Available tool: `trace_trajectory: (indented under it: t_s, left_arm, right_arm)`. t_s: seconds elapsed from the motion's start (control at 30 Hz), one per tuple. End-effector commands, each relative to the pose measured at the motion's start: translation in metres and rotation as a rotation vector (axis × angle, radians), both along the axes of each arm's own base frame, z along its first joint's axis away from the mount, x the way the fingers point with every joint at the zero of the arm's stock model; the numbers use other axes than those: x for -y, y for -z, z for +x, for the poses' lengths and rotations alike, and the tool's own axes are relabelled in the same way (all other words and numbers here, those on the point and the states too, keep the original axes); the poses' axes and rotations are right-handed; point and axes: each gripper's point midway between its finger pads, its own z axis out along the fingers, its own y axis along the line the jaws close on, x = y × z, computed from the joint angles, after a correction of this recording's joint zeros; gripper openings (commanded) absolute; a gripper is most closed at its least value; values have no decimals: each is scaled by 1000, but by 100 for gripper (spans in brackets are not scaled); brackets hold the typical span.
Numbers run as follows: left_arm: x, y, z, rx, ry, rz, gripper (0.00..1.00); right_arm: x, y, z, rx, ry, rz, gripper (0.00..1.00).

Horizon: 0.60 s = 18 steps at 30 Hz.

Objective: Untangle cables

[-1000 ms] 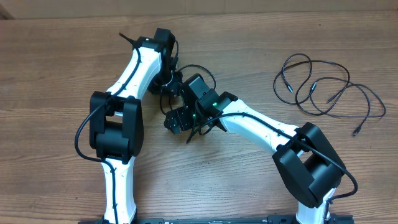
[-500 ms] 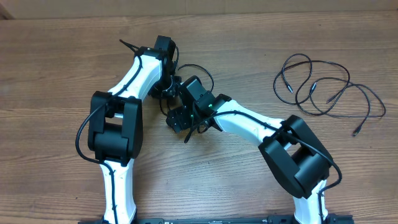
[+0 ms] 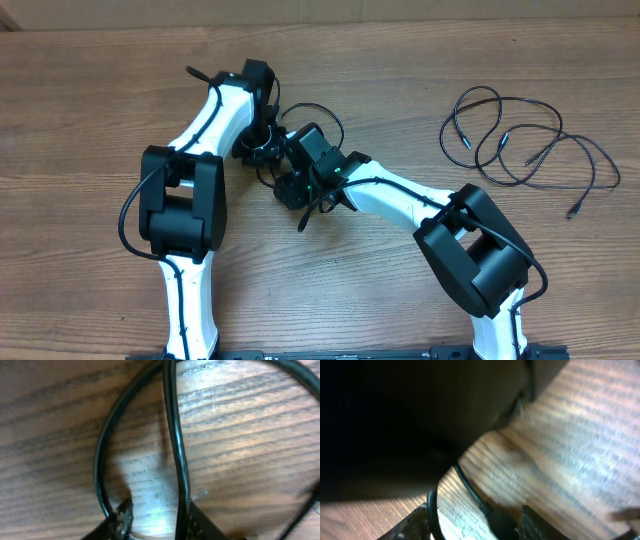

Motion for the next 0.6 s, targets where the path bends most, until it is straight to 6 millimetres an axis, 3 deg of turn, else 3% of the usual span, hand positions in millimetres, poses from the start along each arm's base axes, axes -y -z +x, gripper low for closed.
trace_trajectory:
  t_s: [0.0,0.1,0.17,0.33,0.43,0.57]
  left_arm:
    - [26,-44,26,74,14,-168,38]
    - [27,-71,36,102,4,-203,38]
    - [25,-89,42,125,-2,-212,47]
    - [14,-123,52,163,-43,-260,81]
    - [-4,-128,58,164,-136,-262,92]
    - [-34,-126,62,151,-252,-258,95]
  right_arm:
    - [2,15,-10,-24,-36,-35,57]
    - [0,15,-11,-10,-59,-37,59]
    - [-1,15,-11,3,-81,-40,60]
    - [-2,15,-12,8,-89,-41,60]
    - [-2,17,-12,27,-110,-56,60]
    - [-2,20,-9,70,-96,-99,58]
